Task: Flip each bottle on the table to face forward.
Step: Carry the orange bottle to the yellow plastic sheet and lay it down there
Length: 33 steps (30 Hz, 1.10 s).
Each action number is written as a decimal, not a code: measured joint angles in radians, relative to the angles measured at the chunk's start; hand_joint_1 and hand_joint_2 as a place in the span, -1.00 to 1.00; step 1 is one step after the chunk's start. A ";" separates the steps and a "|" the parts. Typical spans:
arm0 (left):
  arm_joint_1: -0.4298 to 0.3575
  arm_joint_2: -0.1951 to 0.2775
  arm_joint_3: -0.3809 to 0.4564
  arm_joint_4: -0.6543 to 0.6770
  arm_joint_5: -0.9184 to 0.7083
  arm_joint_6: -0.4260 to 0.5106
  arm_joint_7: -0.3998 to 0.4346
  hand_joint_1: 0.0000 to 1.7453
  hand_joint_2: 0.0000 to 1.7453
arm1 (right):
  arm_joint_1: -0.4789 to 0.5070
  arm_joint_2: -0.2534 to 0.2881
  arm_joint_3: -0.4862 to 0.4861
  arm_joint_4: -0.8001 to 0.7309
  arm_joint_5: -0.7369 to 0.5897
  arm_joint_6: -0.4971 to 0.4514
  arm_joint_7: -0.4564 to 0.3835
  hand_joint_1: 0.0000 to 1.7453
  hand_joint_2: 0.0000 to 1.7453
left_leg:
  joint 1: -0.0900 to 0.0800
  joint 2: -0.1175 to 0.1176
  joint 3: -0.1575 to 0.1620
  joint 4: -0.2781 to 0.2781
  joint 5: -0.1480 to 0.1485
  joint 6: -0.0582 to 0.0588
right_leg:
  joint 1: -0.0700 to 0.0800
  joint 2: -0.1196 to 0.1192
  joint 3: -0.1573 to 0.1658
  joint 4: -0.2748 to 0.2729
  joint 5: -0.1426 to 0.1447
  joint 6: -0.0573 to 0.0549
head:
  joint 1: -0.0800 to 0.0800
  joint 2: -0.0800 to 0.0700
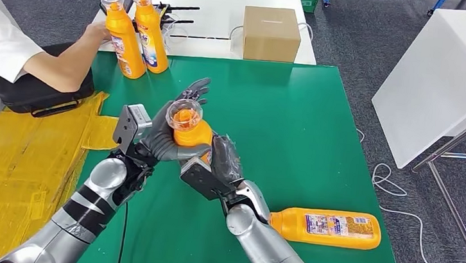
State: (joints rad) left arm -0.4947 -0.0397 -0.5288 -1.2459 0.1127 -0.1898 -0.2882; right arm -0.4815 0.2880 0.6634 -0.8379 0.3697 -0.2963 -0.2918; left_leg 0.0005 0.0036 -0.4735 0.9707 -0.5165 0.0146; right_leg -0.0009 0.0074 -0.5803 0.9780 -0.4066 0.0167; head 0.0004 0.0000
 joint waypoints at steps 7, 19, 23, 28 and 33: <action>-0.002 -0.005 -0.002 0.006 -0.011 0.000 -0.001 -1.00 1.00 | 0.002 -0.002 -0.001 0.000 -0.004 -0.008 0.000 1.00 1.00 | 0.000 0.000 0.000 0.000 0.000 0.000 | 0.000 0.000 0.000 0.000 0.000 0.000 | 0.000 0.000; -0.002 -0.005 -0.004 0.009 -0.012 0.000 -0.002 -1.00 1.00 | 0.004 -0.002 -0.001 0.000 -0.005 -0.011 0.000 1.00 1.00 | 0.000 0.000 0.000 0.000 0.000 0.000 | 0.000 0.000 0.000 0.000 0.000 0.000 | 0.000 0.000; -0.002 -0.007 -0.005 0.009 -0.023 0.000 -0.003 -1.00 1.00 | 0.005 -0.004 -0.003 -0.007 -0.009 -0.024 0.003 1.00 1.00 | 0.000 0.000 0.000 0.000 0.000 0.000 | 0.000 0.000 0.000 0.000 0.000 0.000 | 0.000 0.000; 0.002 -0.009 -0.008 0.012 -0.031 0.001 0.000 -1.00 1.00 | 0.004 -0.009 -0.010 -0.026 -0.009 -0.030 0.014 1.00 1.00 | 0.000 0.000 0.000 0.000 0.000 0.000 | 0.000 0.000 0.000 0.000 0.000 0.000 | 0.000 0.000; 0.005 -0.011 -0.009 0.016 -0.026 -0.001 0.000 -1.00 1.00 | 0.003 -0.013 -0.012 -0.037 0.007 -0.056 0.019 1.00 1.00 | 0.000 0.000 0.000 0.000 0.000 0.000 | 0.000 0.000 0.000 0.000 0.000 0.000 | 0.000 0.000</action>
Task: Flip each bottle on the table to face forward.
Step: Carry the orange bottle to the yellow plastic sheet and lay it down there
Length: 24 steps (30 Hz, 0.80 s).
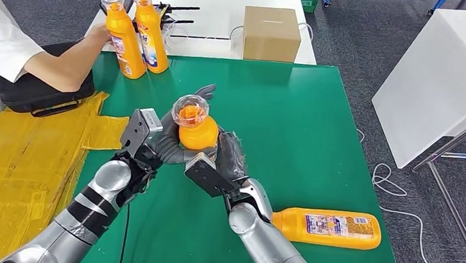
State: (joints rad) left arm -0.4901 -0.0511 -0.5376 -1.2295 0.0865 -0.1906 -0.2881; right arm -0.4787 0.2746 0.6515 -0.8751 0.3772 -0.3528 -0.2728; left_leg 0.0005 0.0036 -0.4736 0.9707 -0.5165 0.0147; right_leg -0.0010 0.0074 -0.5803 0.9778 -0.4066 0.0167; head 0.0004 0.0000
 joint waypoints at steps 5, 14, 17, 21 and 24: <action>0.008 -0.002 0.000 0.002 0.001 -0.001 -0.001 -1.00 1.00 | -0.001 -0.007 -0.006 -0.015 0.016 -0.020 0.002 1.00 1.00 | 0.000 0.000 0.000 0.000 0.000 0.000 | 0.000 0.000 0.000 0.000 0.000 0.000 | 0.000 0.000; 0.017 -0.009 -0.001 0.001 0.001 -0.002 -0.003 -1.00 1.00 | 0.009 -0.019 -0.020 -0.051 0.018 -0.042 0.010 1.00 1.00 | 0.000 0.000 0.000 0.000 0.000 0.000 | 0.000 0.000 0.000 0.000 0.000 0.000 | 0.000 0.000; 0.020 -0.010 0.000 -0.001 0.001 -0.002 -0.005 -1.00 1.00 | 0.018 -0.020 -0.021 -0.068 0.024 -0.037 0.022 1.00 1.00 | 0.000 0.000 0.000 0.000 0.000 0.000 | 0.000 0.000 0.000 0.000 0.000 0.000 | 0.000 0.000; 0.023 -0.011 0.000 -0.002 0.003 -0.002 -0.005 -1.00 1.00 | 0.022 -0.020 -0.020 -0.073 0.038 -0.033 0.035 1.00 1.00 | 0.000 0.000 0.000 0.000 0.000 0.000 | 0.000 0.000 0.000 0.000 0.000 0.000 | 0.000 0.000; 0.026 -0.013 0.004 -0.002 0.026 -0.010 -0.006 -1.00 1.00 | 0.022 -0.020 -0.018 -0.069 0.047 -0.023 0.039 1.00 1.00 | 0.000 0.000 0.000 0.000 0.000 0.000 | 0.000 0.000 0.000 0.000 0.000 0.000 | 0.000 0.000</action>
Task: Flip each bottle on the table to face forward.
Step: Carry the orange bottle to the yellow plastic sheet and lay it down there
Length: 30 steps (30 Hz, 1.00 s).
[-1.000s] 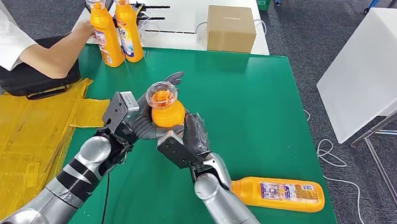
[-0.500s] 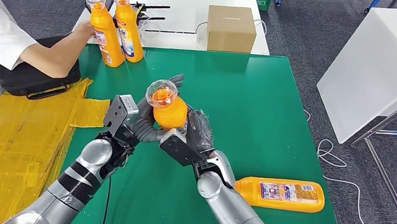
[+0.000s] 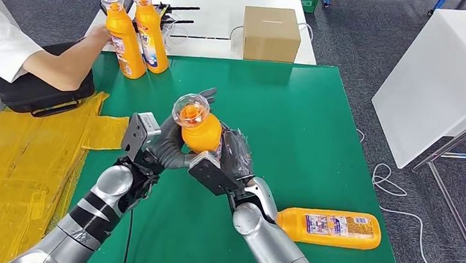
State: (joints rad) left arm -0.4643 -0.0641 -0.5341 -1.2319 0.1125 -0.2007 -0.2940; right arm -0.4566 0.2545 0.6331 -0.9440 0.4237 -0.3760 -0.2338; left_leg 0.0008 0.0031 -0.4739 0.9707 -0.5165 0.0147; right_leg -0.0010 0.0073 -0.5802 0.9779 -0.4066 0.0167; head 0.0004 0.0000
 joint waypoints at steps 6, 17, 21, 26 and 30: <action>0.007 0.000 0.006 -0.002 0.019 -0.010 -0.001 0.27 1.00 | 0.000 0.001 0.003 0.010 0.004 0.006 0.000 1.00 1.00 | 0.000 0.000 0.000 0.000 0.000 0.000 | 0.000 0.000 0.000 0.000 0.000 0.000 | 0.000 0.000; 0.015 -0.002 0.011 -0.003 0.029 -0.010 -0.001 1.00 1.00 | -0.014 0.005 0.018 0.054 0.014 0.016 -0.009 1.00 1.00 | 0.000 -0.001 0.000 0.000 0.000 0.000 | 0.000 0.000 0.000 0.000 0.000 0.000 | 0.000 0.000; 0.015 -0.002 0.012 -0.003 0.035 -0.010 -0.001 1.00 1.00 | -0.022 0.009 0.018 0.074 0.009 0.013 -0.020 1.00 1.00 | 0.000 0.000 0.000 0.000 0.000 0.000 | 0.000 0.000 0.000 0.000 0.000 0.000 | 0.000 0.000; 0.015 -0.002 0.014 -0.003 0.039 -0.010 -0.001 1.00 1.00 | -0.029 0.015 0.015 0.091 0.007 0.008 -0.025 1.00 1.00 | 0.000 0.000 0.000 0.000 0.000 0.000 | 0.000 0.000 0.000 0.000 0.000 0.000 | 0.000 0.000; 0.015 -0.002 0.014 -0.003 0.040 -0.010 -0.001 1.00 1.00 | -0.033 0.018 0.014 0.098 0.005 0.000 -0.029 0.74 1.00 | 0.000 0.000 0.000 0.000 0.000 0.000 | 0.000 0.000 0.000 0.000 0.000 0.000 | 0.000 0.000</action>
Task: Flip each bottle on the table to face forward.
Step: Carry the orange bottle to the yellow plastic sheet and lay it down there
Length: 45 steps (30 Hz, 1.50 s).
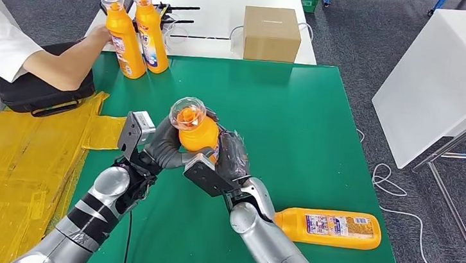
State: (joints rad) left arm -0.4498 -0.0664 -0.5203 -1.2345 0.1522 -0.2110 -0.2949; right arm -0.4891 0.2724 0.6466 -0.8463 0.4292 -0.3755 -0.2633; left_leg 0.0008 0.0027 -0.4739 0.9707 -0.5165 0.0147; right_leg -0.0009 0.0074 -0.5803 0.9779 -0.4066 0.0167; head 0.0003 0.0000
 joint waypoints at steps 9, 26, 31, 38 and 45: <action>0.011 0.002 0.000 -0.017 -0.001 0.011 -0.007 1.00 1.00 | 0.041 -0.010 -0.017 -0.070 -0.040 -0.056 -0.040 -1.00 1.00 | 0.000 0.000 0.000 0.000 0.000 0.000 | 0.000 0.000 0.000 0.000 0.000 0.000 | 0.000 0.000; 0.105 0.040 0.055 -0.082 -0.235 0.236 -0.035 1.00 1.00 | 0.202 -0.131 -0.058 -0.481 -0.070 -0.013 -0.049 -1.00 1.00 | 0.000 0.000 -0.001 0.000 0.000 0.000 | 0.001 -0.001 -0.001 -0.001 0.000 0.000 | 0.000 0.000; 0.118 0.050 0.067 -0.082 -0.243 0.241 -0.035 1.00 1.00 | 0.215 -0.151 -0.062 -0.537 -0.070 -0.008 -0.049 -1.00 1.00 | 0.000 0.000 -0.001 0.000 0.000 0.000 | 0.001 -0.001 -0.001 0.000 0.000 0.000 | 0.000 0.000; 0.125 0.058 0.091 -0.076 -0.540 0.500 0.012 1.00 1.00 | 0.252 -0.177 -0.078 -0.610 -0.040 -0.007 -0.050 -1.00 1.00 | 0.000 -0.001 -0.001 0.000 0.000 0.000 | 0.000 -0.001 -0.001 -0.001 0.000 0.000 | 0.000 0.000; 0.132 0.061 0.124 -0.043 -0.832 0.644 0.092 1.00 1.00 | 0.334 -0.215 -0.130 -0.727 0.006 0.016 -0.045 -1.00 1.00 | 0.000 0.000 -0.001 0.000 0.000 0.000 | 0.000 -0.001 -0.001 -0.001 0.000 0.000 | 0.000 0.000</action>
State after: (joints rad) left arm -0.3182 -0.0058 -0.3967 -1.2773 -0.6796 0.4327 -0.2030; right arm -0.1548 0.0572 0.5168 -1.5728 0.4354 -0.3592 -0.3080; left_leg 0.0009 0.0023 -0.4752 0.9706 -0.5170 0.0148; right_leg -0.0008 0.0066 -0.5811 0.9769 -0.4069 0.0167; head 0.0003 0.0000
